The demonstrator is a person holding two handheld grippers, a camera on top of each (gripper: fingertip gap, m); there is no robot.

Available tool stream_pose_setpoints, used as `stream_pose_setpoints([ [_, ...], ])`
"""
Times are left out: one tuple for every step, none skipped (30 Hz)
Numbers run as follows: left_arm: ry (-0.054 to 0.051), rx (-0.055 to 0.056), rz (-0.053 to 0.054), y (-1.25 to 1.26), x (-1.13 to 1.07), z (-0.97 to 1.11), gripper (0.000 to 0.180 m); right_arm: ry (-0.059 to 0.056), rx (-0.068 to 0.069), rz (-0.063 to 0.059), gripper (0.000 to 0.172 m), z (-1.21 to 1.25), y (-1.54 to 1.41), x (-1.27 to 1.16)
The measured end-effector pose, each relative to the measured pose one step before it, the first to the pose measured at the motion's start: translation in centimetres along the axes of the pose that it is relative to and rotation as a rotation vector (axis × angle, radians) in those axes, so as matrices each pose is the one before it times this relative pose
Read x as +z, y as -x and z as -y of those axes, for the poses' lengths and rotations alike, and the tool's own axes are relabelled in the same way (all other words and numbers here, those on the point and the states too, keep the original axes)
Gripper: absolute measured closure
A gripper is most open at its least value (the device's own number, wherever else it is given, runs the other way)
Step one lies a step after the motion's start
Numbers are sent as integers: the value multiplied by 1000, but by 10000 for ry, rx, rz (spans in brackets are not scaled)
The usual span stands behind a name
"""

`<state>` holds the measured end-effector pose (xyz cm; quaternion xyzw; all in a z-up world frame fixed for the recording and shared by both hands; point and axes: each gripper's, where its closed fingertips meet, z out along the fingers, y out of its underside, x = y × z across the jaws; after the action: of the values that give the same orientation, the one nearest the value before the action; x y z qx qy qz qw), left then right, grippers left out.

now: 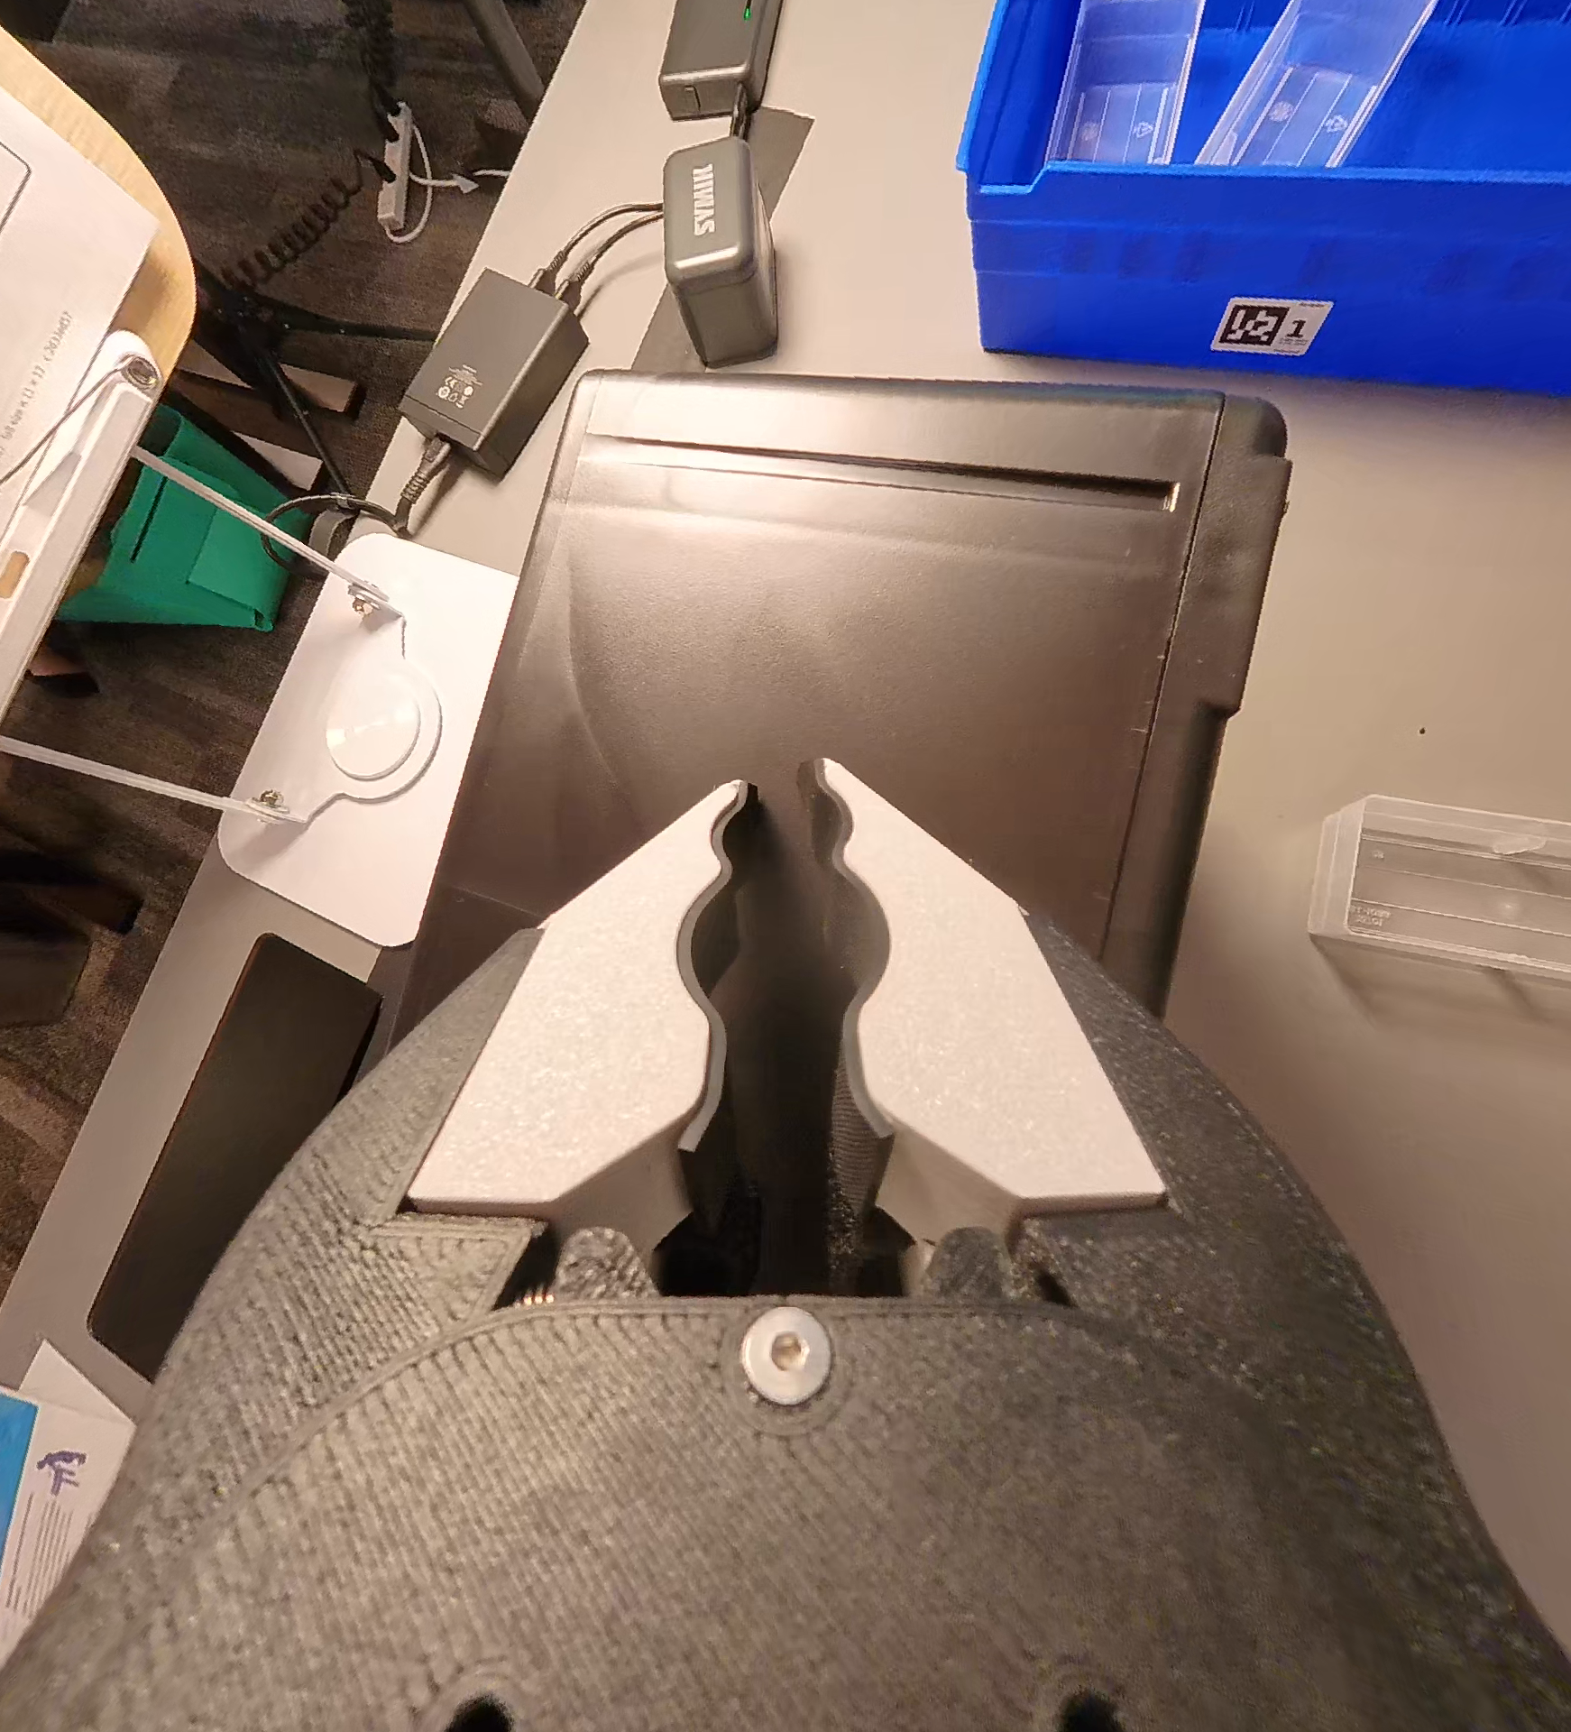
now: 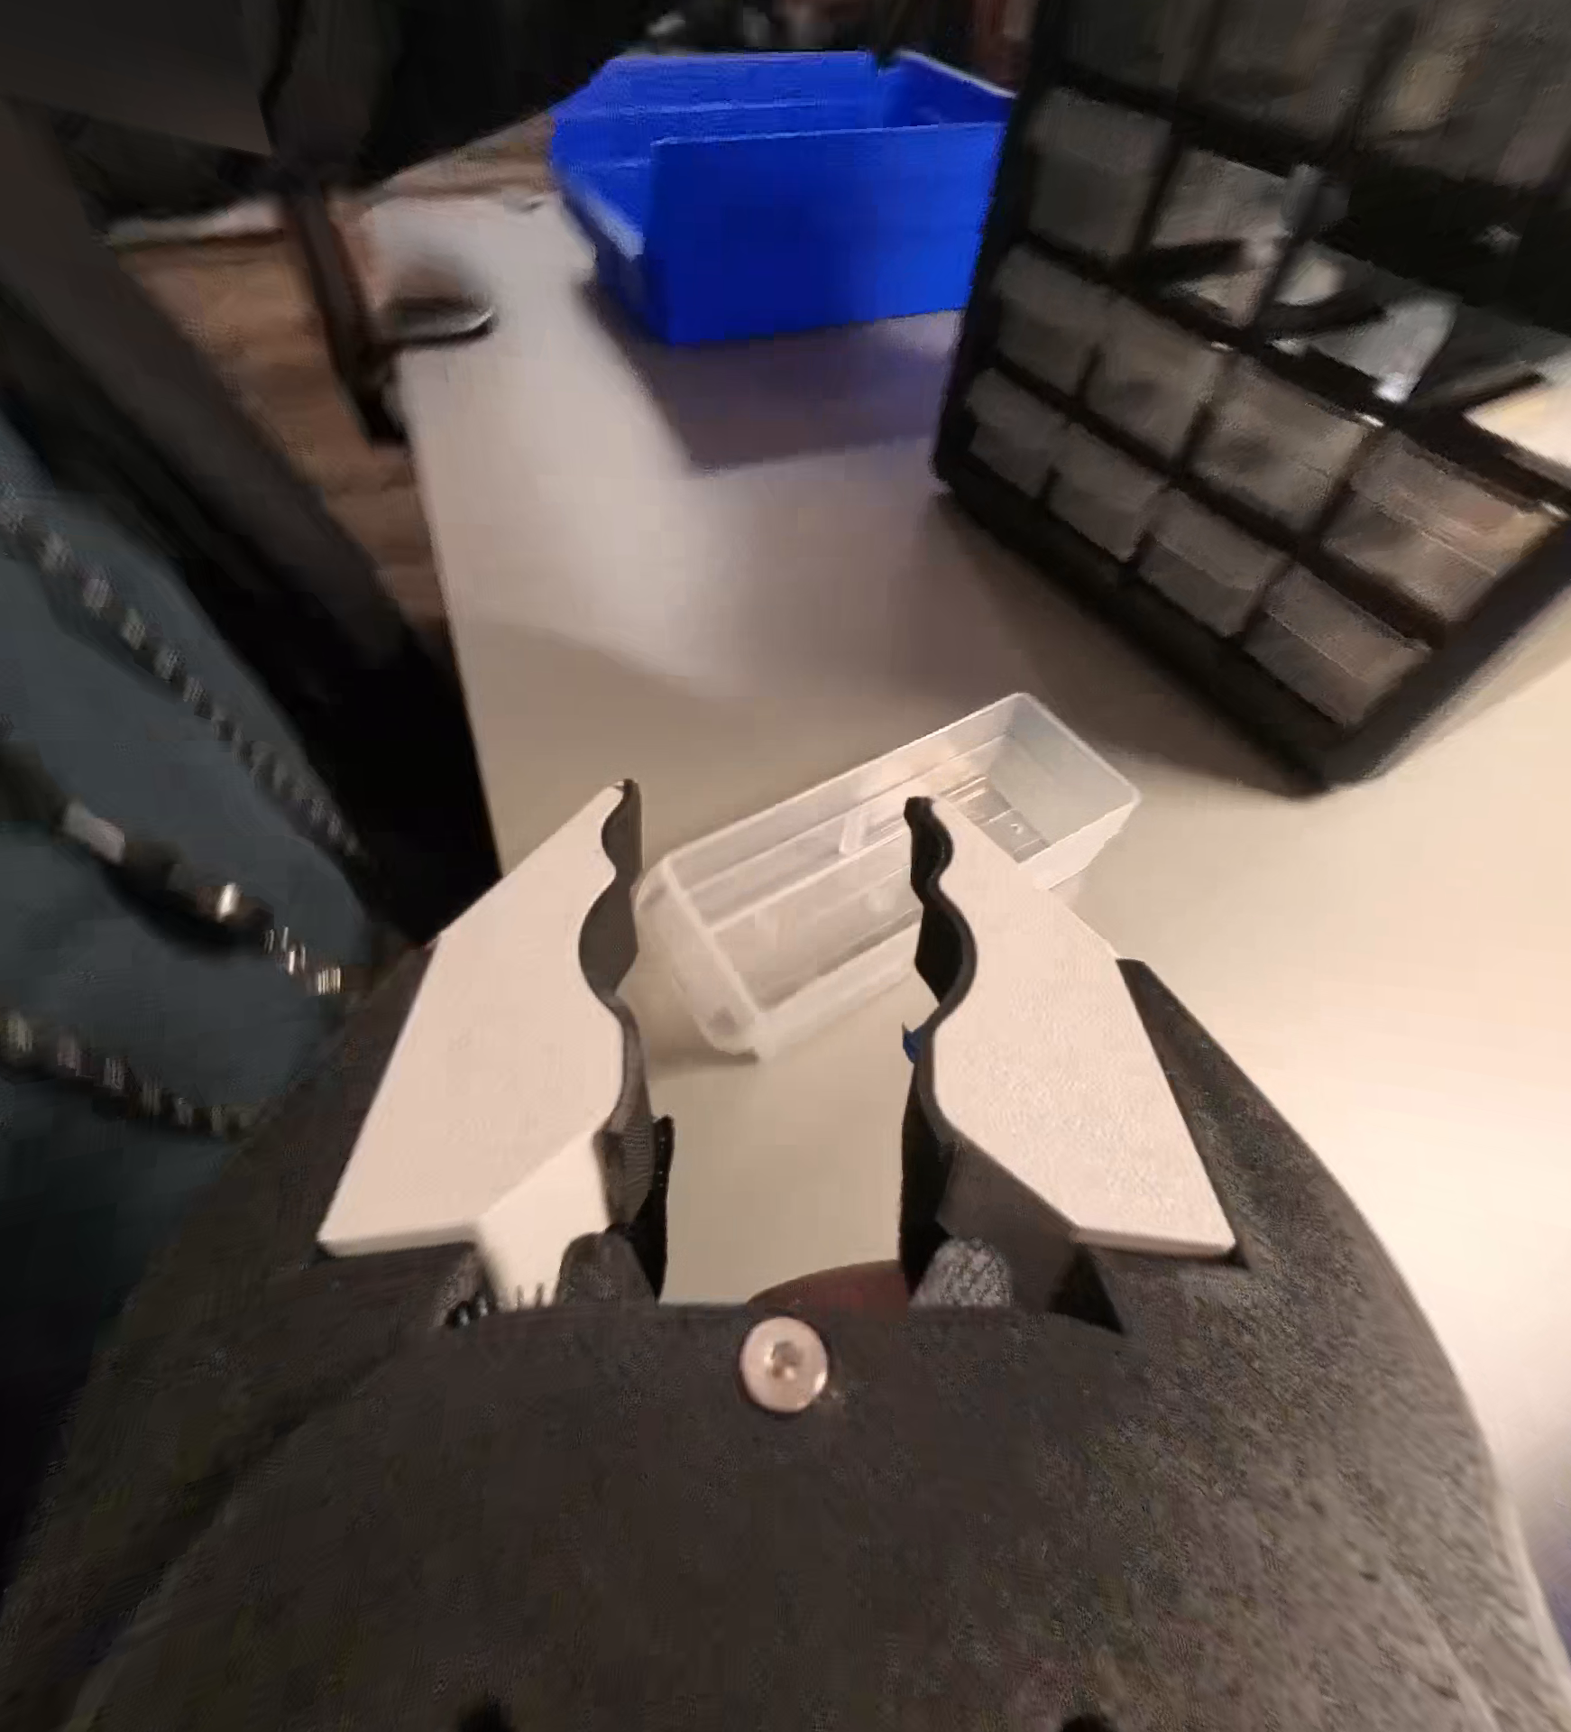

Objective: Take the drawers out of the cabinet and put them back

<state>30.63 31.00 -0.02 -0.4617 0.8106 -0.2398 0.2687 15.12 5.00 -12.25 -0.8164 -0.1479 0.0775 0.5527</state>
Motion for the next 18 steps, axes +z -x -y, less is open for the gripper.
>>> stream_pose_setpoints([
  [-6, -3, -10, -8, 3, 4, 168, 233, 697, -398, 112, 452, -777, 565],
  [-4, -7, -14, -1, -1, 10, 168, 552, 546, -489, 115, -47, -781, 803],
  [-8, -11, -13, 5, 8, 4, 168, 577, 338, -404, 115, -151, -534, 924],
  [-14, -13, -6, 0, 7, 11, 168, 557, 325, -292, 116, -211, -300, 992],
  [-15, -14, -1, 4, 1, -11, 168, 592, 317, 28, 115, -295, 158, 1089],
  [-12, -15, 0, -5, 0, 6, 168, 368, 179, 264, 115, -60, 529, 1008],
  [-7, -11, 4, -9, 6, -3, 168, 332, 139, 189, 115, -36, 372, 935],
  [2, -1, 8, 2, 0, 1, 168, 417, -12, 13, 115, -187, 84, 842],
  [11, 6, 11, -2, 4, 5, 168, 511, -345, -47, 123, -396, 54, 703],
  [16, 16, 19, 3, -6, -4, 168, 617, -594, -195, 130, -641, -157, 532],
  [15, 30, 25, -10, -7, 5, 168, 570, -691, -309, 137, -690, -332, 353],
  [11, 29, 21, -5, 8, 6, 168, 480, -575, -165, 145, -677, -185, 155],
  [8, 25, 15, -1, -7, 1, 168, 349, -487, -39, 151, -579, -95, -30],
  [3, 25, 7, -3, -4, 4, 168, 131, -572, 86, 155, -358, 69, -256],
  [-8, 19, -7, -2, -1, 5, 169, 256, -529, 55, 158, -635, -32, -346],
  [-16, 6, -22, -9, 9, 13, 169, 239, -592, -70, 162, -697, -294, -389],
  [-20, -4, -29, 5, 13, 10, 169, 126, -869, -126, 165, -730, -321, -412],
  [-21, -6, -28, -4, 1, 0, 169, 176, -848, -139, 165, -982, -327, -398],
])
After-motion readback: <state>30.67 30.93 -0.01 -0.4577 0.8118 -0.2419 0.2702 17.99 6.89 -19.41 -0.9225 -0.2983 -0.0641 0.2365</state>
